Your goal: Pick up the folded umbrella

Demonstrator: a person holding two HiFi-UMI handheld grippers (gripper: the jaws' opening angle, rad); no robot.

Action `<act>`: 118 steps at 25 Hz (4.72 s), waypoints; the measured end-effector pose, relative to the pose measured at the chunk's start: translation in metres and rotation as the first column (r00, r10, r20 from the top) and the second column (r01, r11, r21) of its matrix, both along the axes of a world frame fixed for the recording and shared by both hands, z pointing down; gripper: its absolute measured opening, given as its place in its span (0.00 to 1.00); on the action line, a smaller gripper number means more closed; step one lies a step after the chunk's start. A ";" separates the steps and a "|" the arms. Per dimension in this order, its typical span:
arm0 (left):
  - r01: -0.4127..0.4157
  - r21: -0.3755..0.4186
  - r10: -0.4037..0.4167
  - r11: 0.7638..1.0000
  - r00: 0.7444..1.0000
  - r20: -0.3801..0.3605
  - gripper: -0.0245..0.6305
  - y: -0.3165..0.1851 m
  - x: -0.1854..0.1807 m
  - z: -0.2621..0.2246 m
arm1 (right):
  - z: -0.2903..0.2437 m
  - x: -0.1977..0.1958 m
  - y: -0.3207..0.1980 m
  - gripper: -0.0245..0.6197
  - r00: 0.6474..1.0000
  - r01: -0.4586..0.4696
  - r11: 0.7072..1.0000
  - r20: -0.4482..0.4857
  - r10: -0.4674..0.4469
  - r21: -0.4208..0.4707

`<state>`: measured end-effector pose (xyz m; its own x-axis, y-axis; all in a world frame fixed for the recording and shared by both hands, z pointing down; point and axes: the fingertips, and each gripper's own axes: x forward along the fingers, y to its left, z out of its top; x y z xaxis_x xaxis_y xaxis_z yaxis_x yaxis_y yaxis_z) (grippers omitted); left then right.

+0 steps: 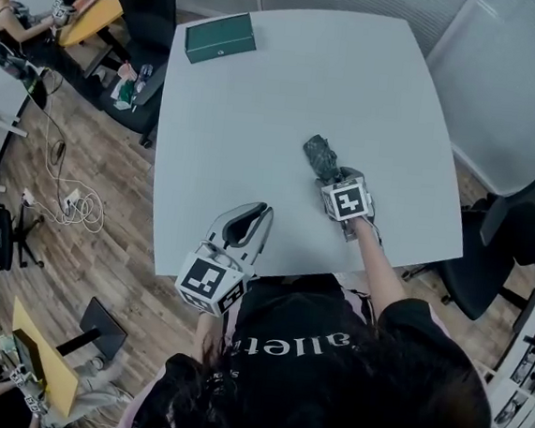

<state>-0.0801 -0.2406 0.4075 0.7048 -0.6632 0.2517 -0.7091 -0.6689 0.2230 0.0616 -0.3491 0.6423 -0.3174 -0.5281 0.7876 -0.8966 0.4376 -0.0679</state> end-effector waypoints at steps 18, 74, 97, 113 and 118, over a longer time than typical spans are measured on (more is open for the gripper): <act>0.101 -0.058 -0.102 0.993 0.995 -0.017 0.12 -0.005 -0.074 0.021 | 0.040 0.012 -0.014 0.44 0.998 -0.054 0.995 -0.024 0.052 -0.086; -0.279 -0.077 0.277 0.957 0.960 -0.037 0.12 0.061 -0.025 0.033 | -0.141 -0.065 0.189 0.41 0.756 -0.351 0.934 0.569 0.324 -0.066; -0.177 -0.050 0.179 0.983 0.984 0.026 0.12 0.197 -0.001 0.023 | -0.145 -0.044 0.310 0.42 0.796 -0.236 0.972 0.578 0.180 0.022; -0.197 -0.034 0.199 0.980 0.979 0.040 0.12 0.267 0.014 0.022 | -0.147 -0.035 0.377 0.42 0.799 -0.242 0.969 0.577 0.173 0.045; -0.208 -0.034 0.209 0.978 0.977 0.034 0.12 0.280 0.024 0.023 | -0.148 -0.028 0.391 0.42 0.800 -0.245 0.968 0.574 0.175 0.046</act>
